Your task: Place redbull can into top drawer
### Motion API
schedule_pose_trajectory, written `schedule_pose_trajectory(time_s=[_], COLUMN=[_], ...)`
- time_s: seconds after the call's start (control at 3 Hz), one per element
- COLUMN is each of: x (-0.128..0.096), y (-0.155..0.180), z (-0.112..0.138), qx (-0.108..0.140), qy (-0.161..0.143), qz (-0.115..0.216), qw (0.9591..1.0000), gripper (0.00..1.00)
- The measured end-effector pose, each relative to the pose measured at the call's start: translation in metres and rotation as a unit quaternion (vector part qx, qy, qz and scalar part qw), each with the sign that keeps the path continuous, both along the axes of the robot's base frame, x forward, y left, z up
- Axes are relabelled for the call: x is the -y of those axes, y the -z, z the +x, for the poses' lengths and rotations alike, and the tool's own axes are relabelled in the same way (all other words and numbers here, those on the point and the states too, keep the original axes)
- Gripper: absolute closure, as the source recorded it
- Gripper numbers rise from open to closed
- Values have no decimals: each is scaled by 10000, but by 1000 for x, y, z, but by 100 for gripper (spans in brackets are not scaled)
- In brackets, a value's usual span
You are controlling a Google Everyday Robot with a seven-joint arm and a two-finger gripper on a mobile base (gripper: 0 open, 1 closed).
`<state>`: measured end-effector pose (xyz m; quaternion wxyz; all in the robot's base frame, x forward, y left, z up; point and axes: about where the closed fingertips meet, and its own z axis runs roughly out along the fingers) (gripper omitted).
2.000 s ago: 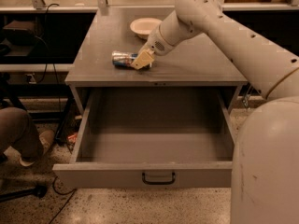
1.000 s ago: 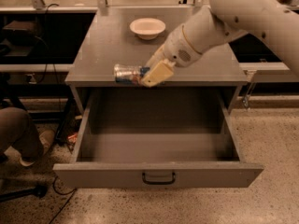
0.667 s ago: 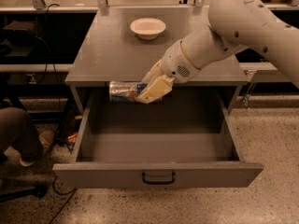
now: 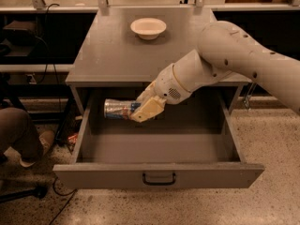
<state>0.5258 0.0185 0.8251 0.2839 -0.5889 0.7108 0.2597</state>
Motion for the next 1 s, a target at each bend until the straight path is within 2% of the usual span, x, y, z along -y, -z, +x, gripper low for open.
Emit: schedule_pose_trajectory(time_s=[0.67, 1.0], x=[39, 62], y=[78, 133], z=[7, 22], qx=[-160, -216], qy=[803, 1426], qz=[208, 132], qw=[9964, 9895], gripper=[100, 99])
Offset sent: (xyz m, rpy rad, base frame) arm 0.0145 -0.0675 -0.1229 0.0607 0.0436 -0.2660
